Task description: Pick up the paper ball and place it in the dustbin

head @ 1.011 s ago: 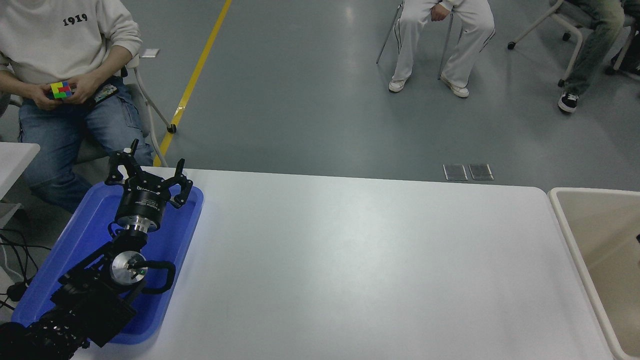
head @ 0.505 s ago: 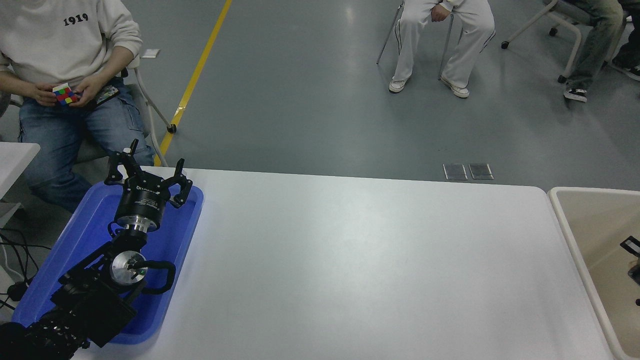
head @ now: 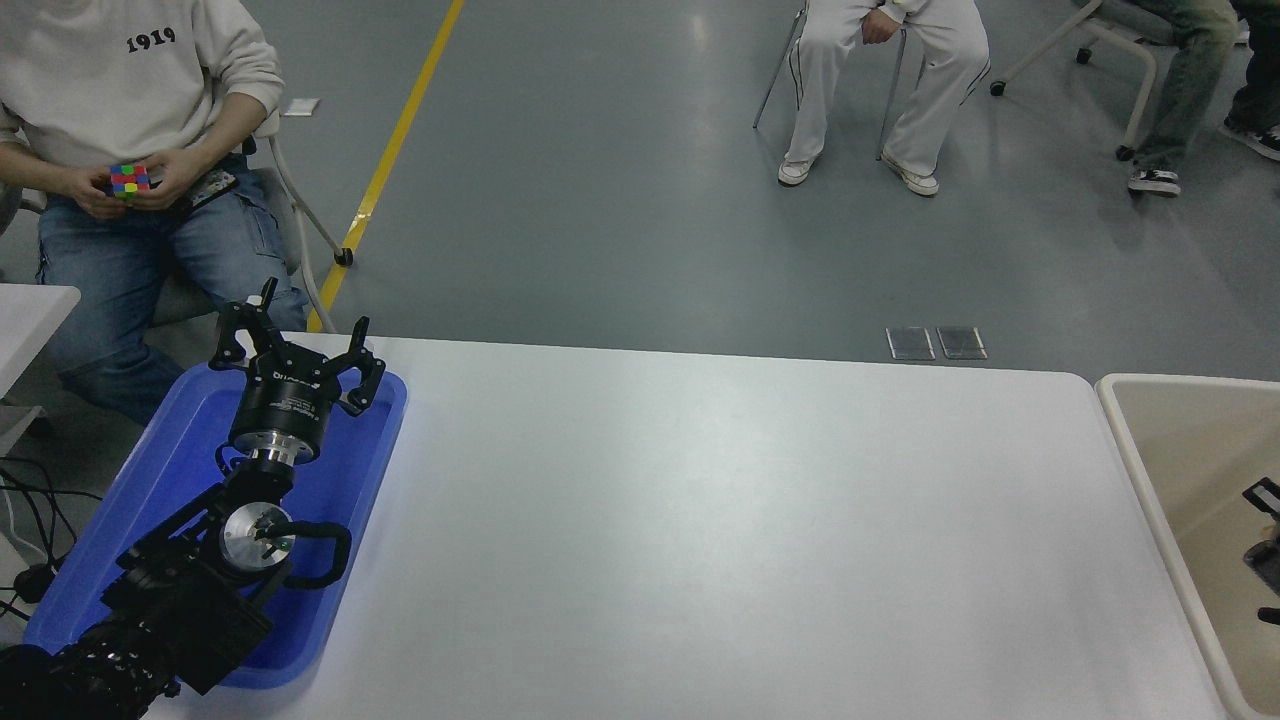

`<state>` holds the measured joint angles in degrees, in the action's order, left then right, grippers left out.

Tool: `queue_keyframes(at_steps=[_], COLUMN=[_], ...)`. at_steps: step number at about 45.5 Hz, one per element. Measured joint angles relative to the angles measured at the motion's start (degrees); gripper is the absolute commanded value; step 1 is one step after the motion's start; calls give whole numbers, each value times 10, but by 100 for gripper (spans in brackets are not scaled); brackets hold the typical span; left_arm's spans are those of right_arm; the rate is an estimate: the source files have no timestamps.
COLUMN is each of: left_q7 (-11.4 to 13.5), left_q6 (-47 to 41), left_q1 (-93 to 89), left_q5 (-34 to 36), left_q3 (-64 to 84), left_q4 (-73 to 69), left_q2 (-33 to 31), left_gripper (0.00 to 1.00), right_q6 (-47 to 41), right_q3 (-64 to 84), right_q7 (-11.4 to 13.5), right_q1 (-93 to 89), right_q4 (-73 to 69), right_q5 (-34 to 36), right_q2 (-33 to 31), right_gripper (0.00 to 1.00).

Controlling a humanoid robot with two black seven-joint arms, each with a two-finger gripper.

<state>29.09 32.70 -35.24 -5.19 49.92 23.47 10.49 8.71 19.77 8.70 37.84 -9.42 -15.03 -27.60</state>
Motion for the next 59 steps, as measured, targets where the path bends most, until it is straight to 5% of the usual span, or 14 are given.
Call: queue_keyframes(at_steps=[2,34,59], left_q7=[0,0,-1], left_q6=[0,0,0], left_q1=[0,0,0], left_q5=[0,0,0], left_q3=[0,0,0], left_q4=[0,0,0], left_q2=[0,0,0], left_gripper=[100,100,100], right_q6=[1,21,13], right_q3=[0,-18,-323], right_q7=[0,0,0], right_q1=[-1,6,5], right_q4=[0,-1,-107], right_q5=[0,0,-1], right_q2=[-1,-6,-63], right_gripper=[95,99,100])
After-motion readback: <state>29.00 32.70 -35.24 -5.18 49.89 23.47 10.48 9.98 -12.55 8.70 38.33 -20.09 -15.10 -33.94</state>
